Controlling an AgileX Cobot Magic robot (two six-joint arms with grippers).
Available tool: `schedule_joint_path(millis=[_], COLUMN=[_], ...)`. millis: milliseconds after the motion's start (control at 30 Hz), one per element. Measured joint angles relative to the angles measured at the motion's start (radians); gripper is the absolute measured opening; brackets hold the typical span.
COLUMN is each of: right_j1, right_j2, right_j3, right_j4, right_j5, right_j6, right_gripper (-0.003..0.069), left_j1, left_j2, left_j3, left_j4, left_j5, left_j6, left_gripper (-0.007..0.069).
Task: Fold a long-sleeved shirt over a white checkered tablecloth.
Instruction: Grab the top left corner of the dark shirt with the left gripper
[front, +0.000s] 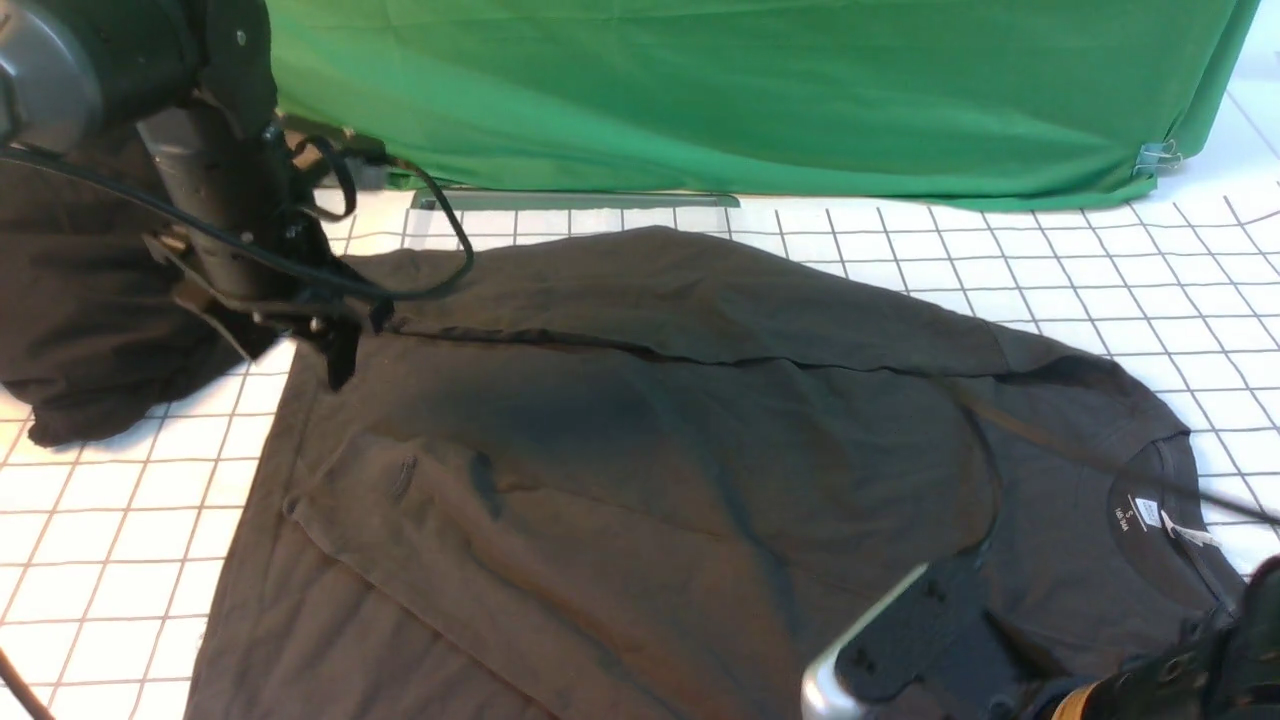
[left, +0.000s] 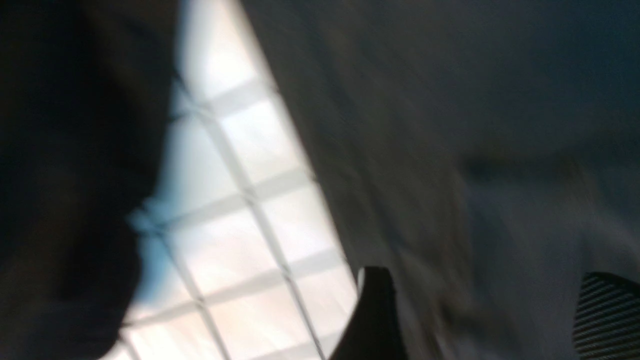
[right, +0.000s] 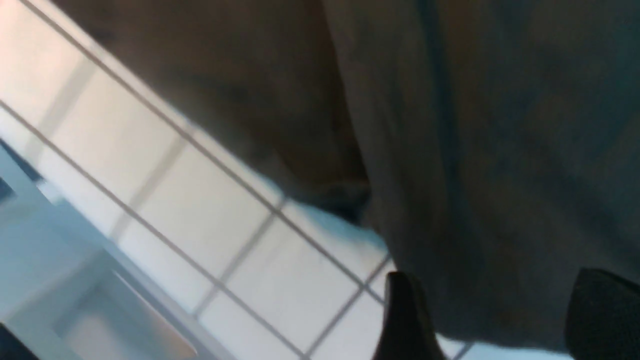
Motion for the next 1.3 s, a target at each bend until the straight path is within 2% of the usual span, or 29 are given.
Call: schedule_joint_path(millis=[100, 267, 400, 600, 833, 1067, 1133, 1300], right_j1=[0.0, 0.0, 0.0, 0.0, 0.0, 0.0, 0.0, 0.0], right_j2=[-0.048, -0.107, -0.115, -0.115, -0.115, -0.115, -0.115, -0.115], right_j3=[-0.03, -0.086, -0.12, -0.126, -0.126, -0.126, -0.126, -0.126], right_j4=[0.0, -0.009, -0.019, -0.05, -0.056, -0.056, -0.056, -0.056], right_j5=[0.001, 0.009, 0.024, 0.031, 0.036, 0.037, 0.037, 0.037], right_j6=[0.0, 0.003, 0.004, 0.004, 0.019, 0.029, 0.029, 0.029], right_gripper=[0.041, 0.0409, 0.0409, 0.0409, 0.0409, 0.0409, 0.0409, 0.0409], left_j1=[0.016, 0.057, 0.07, 0.07, 0.07, 0.07, 0.07, 0.069], left_j2=[0.002, 0.073, 0.16, 0.269, 0.304, 0.317, 0.317, 0.303], left_j3=[-0.023, -0.075, -0.11, -0.143, -0.148, -0.155, -0.155, -0.155], left_j4=[0.014, -0.02, -0.025, -0.042, -0.037, -0.039, -0.046, -0.048], left_j5=[-0.087, -0.215, -0.227, -0.272, -0.344, -0.353, -0.353, -0.331], left_j6=[-0.084, -0.109, -0.111, -0.111, -0.111, -0.109, -0.102, -0.074], left_gripper=[0.0502, 0.0425, 0.0395, 0.039, 0.039, 0.037, 0.0313, 0.0092])
